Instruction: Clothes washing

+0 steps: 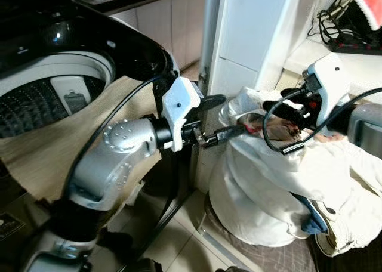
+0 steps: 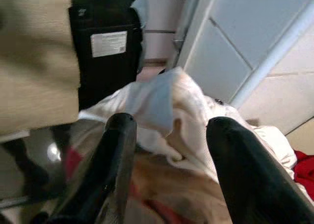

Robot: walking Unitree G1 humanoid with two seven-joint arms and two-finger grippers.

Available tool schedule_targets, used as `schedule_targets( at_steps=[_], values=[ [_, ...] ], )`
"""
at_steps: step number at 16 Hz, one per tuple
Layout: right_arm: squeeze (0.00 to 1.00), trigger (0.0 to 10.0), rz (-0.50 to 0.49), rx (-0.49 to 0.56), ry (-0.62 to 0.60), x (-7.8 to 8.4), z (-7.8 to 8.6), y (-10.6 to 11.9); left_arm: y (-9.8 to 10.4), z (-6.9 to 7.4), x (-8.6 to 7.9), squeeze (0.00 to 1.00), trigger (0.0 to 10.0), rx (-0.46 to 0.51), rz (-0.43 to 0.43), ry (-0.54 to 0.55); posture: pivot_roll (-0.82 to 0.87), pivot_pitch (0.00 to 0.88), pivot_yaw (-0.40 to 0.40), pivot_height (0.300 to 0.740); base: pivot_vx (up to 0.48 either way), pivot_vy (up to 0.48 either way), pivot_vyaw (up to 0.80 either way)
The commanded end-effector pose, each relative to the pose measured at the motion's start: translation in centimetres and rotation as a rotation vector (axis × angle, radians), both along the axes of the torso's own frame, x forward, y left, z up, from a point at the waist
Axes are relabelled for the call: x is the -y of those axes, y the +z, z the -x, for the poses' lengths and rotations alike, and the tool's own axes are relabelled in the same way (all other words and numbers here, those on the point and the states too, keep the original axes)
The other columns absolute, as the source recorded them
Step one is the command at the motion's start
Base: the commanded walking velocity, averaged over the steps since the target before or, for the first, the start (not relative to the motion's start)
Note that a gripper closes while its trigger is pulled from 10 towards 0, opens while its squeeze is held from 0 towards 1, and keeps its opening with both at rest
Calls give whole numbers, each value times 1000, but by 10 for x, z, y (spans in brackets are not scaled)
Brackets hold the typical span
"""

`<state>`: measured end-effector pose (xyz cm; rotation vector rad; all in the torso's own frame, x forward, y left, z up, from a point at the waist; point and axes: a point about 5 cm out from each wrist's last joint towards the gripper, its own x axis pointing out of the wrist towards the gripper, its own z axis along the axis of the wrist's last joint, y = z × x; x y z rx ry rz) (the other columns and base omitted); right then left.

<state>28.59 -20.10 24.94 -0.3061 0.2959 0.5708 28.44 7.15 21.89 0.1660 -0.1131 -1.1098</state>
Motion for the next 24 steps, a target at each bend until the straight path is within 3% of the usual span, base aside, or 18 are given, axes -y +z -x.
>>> schedule_targets(
  at_steps=[1,2,3,4,5,7,9,11,14,15,19,23,24],
  values=[
    [1000,10000,68,11,-54,13,2,-1,-3,-3,6,0,10000,30,2,16,-121,16,-13,740,0,0,0],
    [1000,10000,100,13,-88,18,1,-3,-3,-4,9,0,10000,39,2,17,-121,16,-13,740,0,0,0],
    [749,10000,131,7,-192,37,-1,-11,-6,-8,22,0,10000,78,11,24,-125,20,-17,740,0,0,0],
    [0,10000,127,1,-246,48,0,-18,-9,-10,35,55,10000,108,22,3,-134,26,-14,740,0,0,0],
    [0,10000,120,-5,-284,56,4,-23,-14,-8,50,1000,10000,124,4,-71,-143,29,-8,740,0,0,0],
    [0,10000,63,-16,-303,61,10,-26,-21,-7,63,1000,10000,127,-28,-128,-153,32,2,740,0,0,0],
    [0,10000,19,-10,-313,67,20,-29,-28,-19,75,1000,10000,153,-42,-96,-170,40,17,740,0,0,0],
    [0,10000,-26,12,-249,59,24,-25,-31,-31,82,1000,10000,174,-59,-44,-173,46,19,740,0,0,0],
    [0,10000,-16,15,-204,56,26,-23,-36,-40,86,1000,10000,232,-132,-13,-173,52,18,740,0,0,0],
    [0,10000,-11,15,-200,55,26,-23,-42,-43,88,0,10000,260,-181,-5,-174,54,17,740,0,0,0],
    [0,10000,-10,2,-120,47,30,-21,-64,-57,84,0,10000,256,-301,108,-173,56,13,740,0,0,0],
    [0,10000,4,-38,-28,40,37,-24,-69,-58,84,0,10000,225,-274,102,-170,58,11,740,0,0,0],
    [0,10000,42,-89,31,38,45,-29,-69,-58,84,0,6980,234,-266,105,-169,58,10,740,0,0,0]
  ],
)
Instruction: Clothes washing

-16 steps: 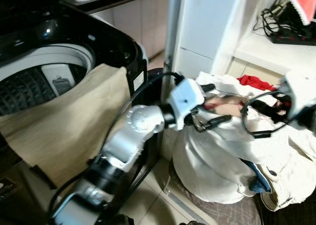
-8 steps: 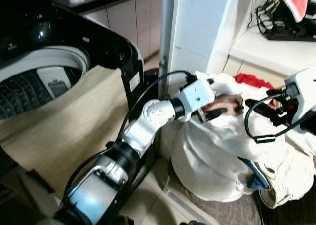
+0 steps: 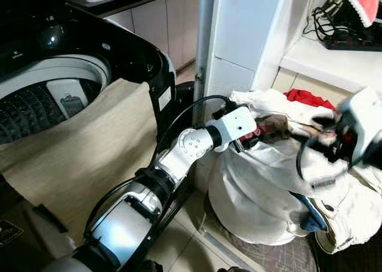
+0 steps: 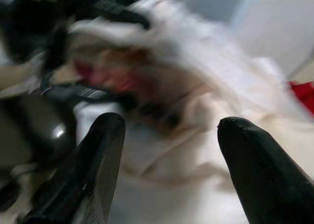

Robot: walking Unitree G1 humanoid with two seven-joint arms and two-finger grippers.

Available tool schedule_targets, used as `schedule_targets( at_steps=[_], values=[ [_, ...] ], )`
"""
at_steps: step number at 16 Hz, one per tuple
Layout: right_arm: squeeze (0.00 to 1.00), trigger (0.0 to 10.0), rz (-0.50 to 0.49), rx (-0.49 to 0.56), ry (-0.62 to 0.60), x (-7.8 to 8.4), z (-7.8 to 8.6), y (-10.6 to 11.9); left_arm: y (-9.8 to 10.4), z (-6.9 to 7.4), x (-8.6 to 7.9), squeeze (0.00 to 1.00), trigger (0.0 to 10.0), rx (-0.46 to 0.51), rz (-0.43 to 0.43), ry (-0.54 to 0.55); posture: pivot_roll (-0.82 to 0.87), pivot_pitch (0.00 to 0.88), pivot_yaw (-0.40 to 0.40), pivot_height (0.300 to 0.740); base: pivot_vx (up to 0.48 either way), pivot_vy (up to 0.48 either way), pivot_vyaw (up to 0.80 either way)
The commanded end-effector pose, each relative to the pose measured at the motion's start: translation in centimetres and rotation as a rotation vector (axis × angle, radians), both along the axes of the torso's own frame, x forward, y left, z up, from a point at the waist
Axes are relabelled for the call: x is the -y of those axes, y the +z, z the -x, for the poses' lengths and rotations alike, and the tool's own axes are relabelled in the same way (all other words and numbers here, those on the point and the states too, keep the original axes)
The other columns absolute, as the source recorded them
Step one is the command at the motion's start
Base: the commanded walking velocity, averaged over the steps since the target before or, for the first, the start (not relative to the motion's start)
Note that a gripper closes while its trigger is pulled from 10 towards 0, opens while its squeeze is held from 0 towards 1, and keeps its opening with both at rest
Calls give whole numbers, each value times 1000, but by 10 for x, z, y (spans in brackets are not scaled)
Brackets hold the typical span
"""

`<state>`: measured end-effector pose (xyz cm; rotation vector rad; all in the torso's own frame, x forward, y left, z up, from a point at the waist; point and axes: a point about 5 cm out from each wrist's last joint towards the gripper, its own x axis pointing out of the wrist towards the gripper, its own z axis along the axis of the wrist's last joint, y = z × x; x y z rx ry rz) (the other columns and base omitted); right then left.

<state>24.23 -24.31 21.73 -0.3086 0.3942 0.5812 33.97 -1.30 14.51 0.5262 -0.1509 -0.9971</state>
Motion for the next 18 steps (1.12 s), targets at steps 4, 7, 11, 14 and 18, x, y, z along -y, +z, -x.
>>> schedule_targets(
  at_steps=[4,7,11,14,18],
  values=[
    [0,10000,44,-76,120,-3,16,0,10,-5,0,0,0,3,59,11,-168,57,12,740,0,0,0],
    [0,10000,46,-78,108,0,16,-2,11,-5,-1,0,0,-8,88,-4,-166,57,13,740,0,0,0],
    [0,10000,43,-68,114,-2,14,-2,11,-5,-1,0,0,-16,103,-17,-163,54,15,740,0,0,0],
    [0,10000,48,-64,110,-2,13,-3,9,-3,-1,0,0,-34,114,-39,-163,47,17,740,0,0,0],
    [0,10000,44,-64,118,-4,13,-5,8,-2,-2,0,0,-45,141,-49,-160,37,22,740,0,0,0]
  ],
)
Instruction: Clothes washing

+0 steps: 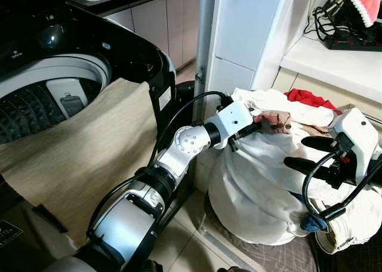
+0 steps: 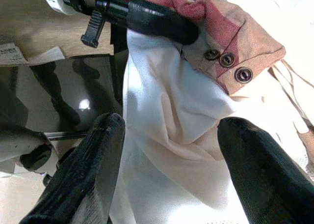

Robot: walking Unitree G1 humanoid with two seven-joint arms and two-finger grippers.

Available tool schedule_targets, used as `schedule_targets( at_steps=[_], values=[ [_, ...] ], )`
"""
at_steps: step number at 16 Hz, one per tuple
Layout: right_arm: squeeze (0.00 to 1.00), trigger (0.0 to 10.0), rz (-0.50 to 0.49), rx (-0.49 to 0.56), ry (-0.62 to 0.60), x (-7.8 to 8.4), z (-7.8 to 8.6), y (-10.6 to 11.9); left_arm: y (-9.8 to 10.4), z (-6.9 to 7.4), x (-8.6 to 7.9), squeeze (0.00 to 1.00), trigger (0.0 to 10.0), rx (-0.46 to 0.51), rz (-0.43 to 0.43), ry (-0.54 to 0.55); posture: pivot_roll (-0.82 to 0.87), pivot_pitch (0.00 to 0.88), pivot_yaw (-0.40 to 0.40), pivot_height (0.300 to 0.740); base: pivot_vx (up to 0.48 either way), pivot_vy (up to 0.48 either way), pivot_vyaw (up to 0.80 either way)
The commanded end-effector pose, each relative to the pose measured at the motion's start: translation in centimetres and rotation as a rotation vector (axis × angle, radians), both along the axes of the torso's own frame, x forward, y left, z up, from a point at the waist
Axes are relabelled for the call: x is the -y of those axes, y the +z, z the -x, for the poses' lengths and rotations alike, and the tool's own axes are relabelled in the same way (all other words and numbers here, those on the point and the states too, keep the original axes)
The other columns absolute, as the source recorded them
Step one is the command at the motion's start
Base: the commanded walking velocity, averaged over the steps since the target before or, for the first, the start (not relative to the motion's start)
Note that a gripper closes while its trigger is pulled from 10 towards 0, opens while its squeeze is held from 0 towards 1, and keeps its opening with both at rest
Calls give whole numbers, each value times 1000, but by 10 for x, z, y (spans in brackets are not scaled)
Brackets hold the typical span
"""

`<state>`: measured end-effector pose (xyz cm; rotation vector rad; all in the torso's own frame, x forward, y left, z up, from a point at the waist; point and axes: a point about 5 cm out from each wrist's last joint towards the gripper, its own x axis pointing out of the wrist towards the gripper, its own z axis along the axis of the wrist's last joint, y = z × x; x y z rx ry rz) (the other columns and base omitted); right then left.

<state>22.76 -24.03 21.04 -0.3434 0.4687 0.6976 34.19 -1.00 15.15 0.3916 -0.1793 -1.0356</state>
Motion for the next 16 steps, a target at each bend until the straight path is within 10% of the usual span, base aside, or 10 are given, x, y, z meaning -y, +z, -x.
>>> schedule_targets(
  at_steps=[1,5,10,15,16],
  values=[
    [0,10000,5,19,10,-2,-1,2,4,0,0,0,0,4,43,4,-160,35,23,740,0,0,0],
    [0,10000,-2,39,7,-3,-3,5,20,-4,-8,0,0,20,187,56,-156,27,26,740,0,0,0],
    [0,10000,-65,113,23,-7,-7,17,74,-9,-57,0,0,114,596,176,-147,30,20,740,0,0,0],
    [0,10000,-81,143,49,-14,-12,20,160,-29,-135,0,0,429,603,414,-129,30,7,740,0,0,0],
    [0,10000,-83,152,53,-16,-14,21,208,-34,-168,0,0,602,516,528,-123,30,4,740,0,0,0]
  ],
)
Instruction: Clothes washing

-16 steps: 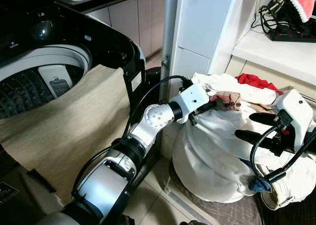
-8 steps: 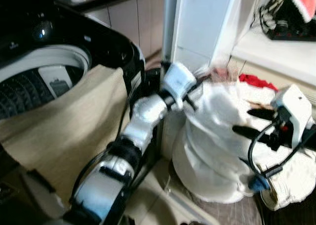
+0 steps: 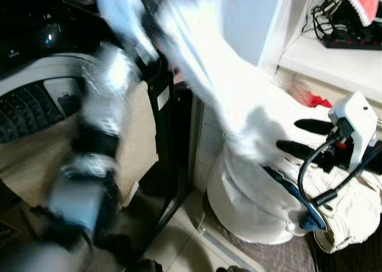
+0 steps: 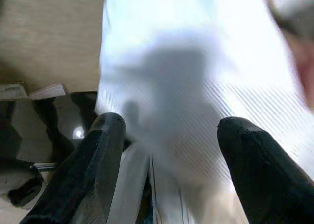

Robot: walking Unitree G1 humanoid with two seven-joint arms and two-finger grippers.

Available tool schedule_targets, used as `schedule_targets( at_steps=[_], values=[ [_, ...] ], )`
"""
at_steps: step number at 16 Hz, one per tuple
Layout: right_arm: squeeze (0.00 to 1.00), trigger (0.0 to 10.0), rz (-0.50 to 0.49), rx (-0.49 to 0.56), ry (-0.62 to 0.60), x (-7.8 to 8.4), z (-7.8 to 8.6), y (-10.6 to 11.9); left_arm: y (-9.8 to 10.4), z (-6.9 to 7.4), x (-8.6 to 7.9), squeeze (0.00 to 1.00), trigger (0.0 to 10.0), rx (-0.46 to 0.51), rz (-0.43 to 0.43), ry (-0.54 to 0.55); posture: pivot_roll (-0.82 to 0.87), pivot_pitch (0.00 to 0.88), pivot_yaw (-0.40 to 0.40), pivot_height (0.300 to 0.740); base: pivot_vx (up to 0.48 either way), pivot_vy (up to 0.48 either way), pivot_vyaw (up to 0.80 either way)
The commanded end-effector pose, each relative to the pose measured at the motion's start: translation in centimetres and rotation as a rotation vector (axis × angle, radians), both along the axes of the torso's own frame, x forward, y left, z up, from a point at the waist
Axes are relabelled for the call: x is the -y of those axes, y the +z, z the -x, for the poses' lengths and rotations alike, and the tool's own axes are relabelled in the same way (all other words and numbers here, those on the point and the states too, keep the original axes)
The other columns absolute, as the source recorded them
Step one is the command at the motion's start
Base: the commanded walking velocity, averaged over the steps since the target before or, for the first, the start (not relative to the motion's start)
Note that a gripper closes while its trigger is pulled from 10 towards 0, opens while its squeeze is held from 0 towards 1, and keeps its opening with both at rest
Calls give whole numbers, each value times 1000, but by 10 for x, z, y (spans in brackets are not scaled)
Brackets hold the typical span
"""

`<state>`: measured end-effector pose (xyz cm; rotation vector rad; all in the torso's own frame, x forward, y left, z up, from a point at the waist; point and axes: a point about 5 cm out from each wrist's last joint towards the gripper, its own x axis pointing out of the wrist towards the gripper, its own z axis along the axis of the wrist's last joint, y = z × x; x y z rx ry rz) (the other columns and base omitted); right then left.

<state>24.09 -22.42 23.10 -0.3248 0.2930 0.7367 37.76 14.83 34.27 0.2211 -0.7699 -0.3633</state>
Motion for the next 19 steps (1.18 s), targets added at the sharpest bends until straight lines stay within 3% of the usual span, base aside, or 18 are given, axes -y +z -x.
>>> schedule_targets(
  at_steps=[1,2,3,4,5,7,8,10,11,12,13,14,15,16,17,18,19],
  values=[
    [0,10000,1,11,1,-1,-1,0,39,4,-24,0,0,114,-27,133,-123,30,4,740,0,0,0],
    [0,10000,-2,17,6,-2,-2,1,98,20,-51,0,0,276,-108,319,-117,30,5,740,0,0,0],
    [0,10000,-3,18,7,-2,-2,1,113,26,-58,0,0,317,-126,370,-117,30,5,740,0,0,0],
    [0,10000,-3,21,6,-3,-2,0,146,41,-71,0,0,400,-221,524,-115,29,12,740,0,0,0],
    [0,10000,-6,22,5,-4,-2,0,158,47,-80,0,0,423,-297,642,-115,29,13,740,0,0,0],
    [0,10000,-25,23,36,-13,-1,-1,149,39,-100,0,0,394,-443,884,-119,29,15,740,0,0,0],
    [0,10000,-34,30,52,-17,-1,-1,139,33,-110,0,0,347,-472,945,-120,28,13,740,0,0,0],
    [0,10000,-107,69,99,-33,-4,2,105,11,-121,0,0,131,-453,929,-119,30,5,740,0,0,0],
    [0,10000,-233,116,165,-51,-5,13,73,-4,-123,0,0,-20,-477,910,-116,31,-1,740,0,0,0],
    [0,10000,-297,142,187,-58,-6,19,58,-9,-124,0,0,-82,-478,903,-118,30,-2,740,0,0,0],
    [0,10000,-373,175,211,-70,-8,27,27,-18,-126,0,196,-215,-483,881,-119,32,-2,740,0,0,0],
    [0,10000,-378,188,222,-83,-12,28,-19,-26,-130,0,10000,-431,-465,851,-120,32,-1,740,0,0,0],
    [0,10000,-376,190,221,-87,-14,27,-43,-27,-133,0,10000,-587,-389,800,-123,33,0,740,0,0,0],
    [0,10000,-373,189,220,-89,-15,26,-55,-27,-135,0,10000,-662,-396,789,-123,32,0,740,0,0,0],
    [0,10000,-365,186,219,-91,-15,25,-69,-25,-140,380,10000,-771,-326,778,-126,32,1,740,0,0,0],
    [0,10000,-363,177,219,-93,-14,24,-76,-23,-143,1000,10000,-845,-310,759,-126,31,3,740,0,0,0],
    [0,10000,-359,166,219,-93,-12,22,-79,-21,-145,1000,10000,-883,-320,747,-127,31,3,740,0,0,0]
  ],
)
